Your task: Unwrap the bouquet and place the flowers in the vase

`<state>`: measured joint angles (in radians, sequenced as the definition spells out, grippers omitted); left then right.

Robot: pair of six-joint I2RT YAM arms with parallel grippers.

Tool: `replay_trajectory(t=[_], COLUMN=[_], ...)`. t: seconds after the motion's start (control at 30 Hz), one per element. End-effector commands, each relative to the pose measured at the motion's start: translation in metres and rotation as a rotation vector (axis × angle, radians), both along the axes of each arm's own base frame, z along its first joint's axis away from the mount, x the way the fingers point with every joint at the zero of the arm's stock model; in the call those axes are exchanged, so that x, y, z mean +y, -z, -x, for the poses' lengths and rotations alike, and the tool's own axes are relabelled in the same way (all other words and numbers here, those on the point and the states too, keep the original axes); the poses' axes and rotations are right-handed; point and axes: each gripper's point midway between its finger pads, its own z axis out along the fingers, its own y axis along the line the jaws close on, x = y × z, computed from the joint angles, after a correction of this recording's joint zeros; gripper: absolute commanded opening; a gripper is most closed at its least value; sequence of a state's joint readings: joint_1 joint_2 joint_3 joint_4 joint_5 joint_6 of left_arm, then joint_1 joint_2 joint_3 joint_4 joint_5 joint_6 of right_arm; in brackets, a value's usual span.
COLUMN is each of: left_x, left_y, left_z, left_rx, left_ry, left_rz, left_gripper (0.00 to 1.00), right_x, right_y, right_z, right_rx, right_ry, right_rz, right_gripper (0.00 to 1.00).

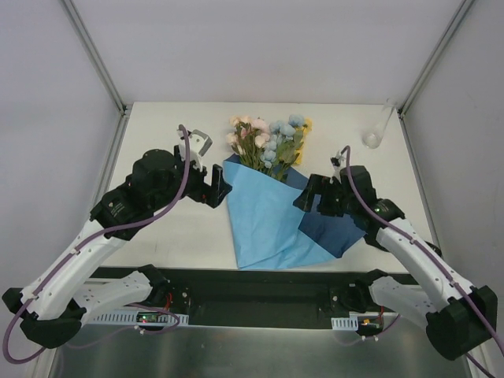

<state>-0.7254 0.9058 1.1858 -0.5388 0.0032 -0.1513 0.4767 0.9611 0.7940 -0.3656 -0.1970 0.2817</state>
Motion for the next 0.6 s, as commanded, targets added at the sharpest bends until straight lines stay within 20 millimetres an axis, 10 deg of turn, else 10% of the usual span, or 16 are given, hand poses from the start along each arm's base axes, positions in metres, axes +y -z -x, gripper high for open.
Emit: replay_trajectory(t=[0.0, 0.3, 0.4, 0.57], left_x=[-0.007, -0.011, -0.011, -0.003], left_y=[-0.014, -0.010, -0.009, -0.015], left_z=[0.009, 0.017, 0.019, 0.019], left_rx=[-0.008, 0.030, 0.035, 0.002], left_ry=[0.051, 0.073, 0.077, 0.048], left_rz=[0.063, 0.094, 0.097, 0.100], left_gripper=[0.84, 0.84, 0.83, 0.84], right_x=[-0.008, 0.009, 0.041, 0.123], right_y=[0.058, 0.092, 0.082, 0.032], right_z=[0.014, -0.036, -0.049, -0.050], right_rx=[0.174, 0.109, 0.052, -0.110], right_ry=[0.047, 0.027, -0.057, -0.218], right_rz=[0.037, 0.174, 0.188, 0.172], right_gripper=[0.97, 0.85, 0.78, 0.37])
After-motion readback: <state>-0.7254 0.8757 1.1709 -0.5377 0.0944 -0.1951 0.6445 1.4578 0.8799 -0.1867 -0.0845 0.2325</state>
